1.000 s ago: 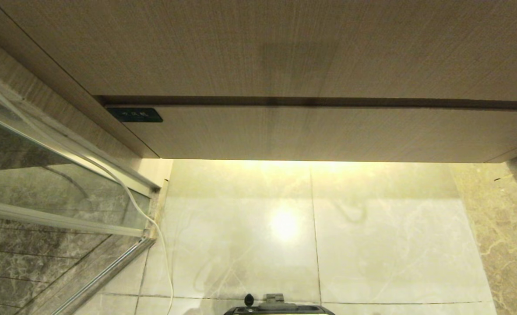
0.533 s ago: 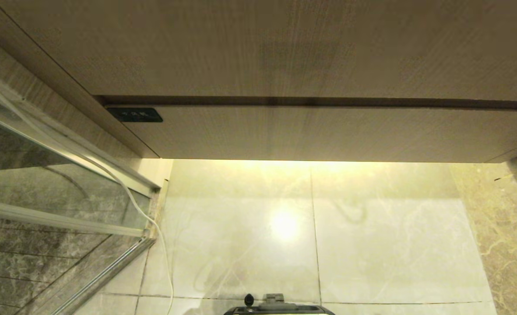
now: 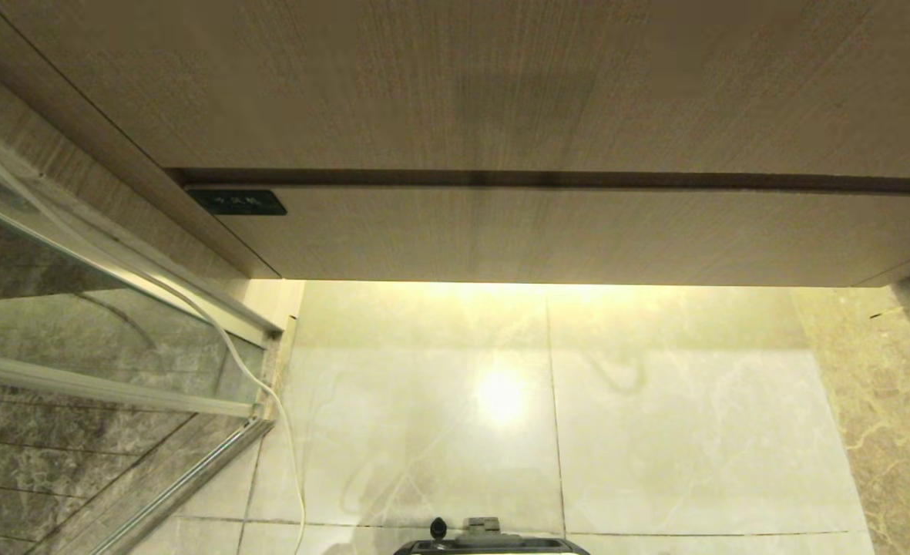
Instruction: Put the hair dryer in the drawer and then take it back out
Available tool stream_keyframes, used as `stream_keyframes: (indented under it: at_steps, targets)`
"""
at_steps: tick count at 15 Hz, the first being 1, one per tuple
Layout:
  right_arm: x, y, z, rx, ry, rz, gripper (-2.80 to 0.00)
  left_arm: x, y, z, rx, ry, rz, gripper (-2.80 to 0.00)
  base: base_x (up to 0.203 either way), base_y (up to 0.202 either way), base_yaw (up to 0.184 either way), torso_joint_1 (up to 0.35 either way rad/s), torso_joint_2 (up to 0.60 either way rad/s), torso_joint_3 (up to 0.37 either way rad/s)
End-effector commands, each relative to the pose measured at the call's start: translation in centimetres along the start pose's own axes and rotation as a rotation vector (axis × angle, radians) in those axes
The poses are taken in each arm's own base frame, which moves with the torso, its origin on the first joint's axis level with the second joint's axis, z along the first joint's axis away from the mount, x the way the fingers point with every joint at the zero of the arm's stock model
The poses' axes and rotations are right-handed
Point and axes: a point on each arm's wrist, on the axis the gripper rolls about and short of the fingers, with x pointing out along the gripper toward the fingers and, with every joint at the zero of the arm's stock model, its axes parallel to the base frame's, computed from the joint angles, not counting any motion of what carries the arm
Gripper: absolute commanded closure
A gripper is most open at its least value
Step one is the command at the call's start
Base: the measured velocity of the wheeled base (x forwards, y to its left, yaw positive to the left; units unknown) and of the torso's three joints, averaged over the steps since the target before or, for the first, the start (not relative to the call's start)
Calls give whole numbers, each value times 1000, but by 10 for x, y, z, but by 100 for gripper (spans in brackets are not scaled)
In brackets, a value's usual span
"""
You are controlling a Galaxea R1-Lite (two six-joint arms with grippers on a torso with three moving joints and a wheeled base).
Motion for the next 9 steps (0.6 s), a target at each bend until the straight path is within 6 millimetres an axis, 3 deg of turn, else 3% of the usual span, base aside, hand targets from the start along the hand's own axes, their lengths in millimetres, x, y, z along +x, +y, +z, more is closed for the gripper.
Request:
stream_keyframes:
  at_steps: [1,9]
  targets:
    - [-1,0,-12,0,1,1,0,0,0,0,-1,0,0,0,0,0,0,0,0,0]
    - [-1,0,-12,1,1,-1,0,0,0,0,-1,1,0,0,0,0,0,0,0,0]
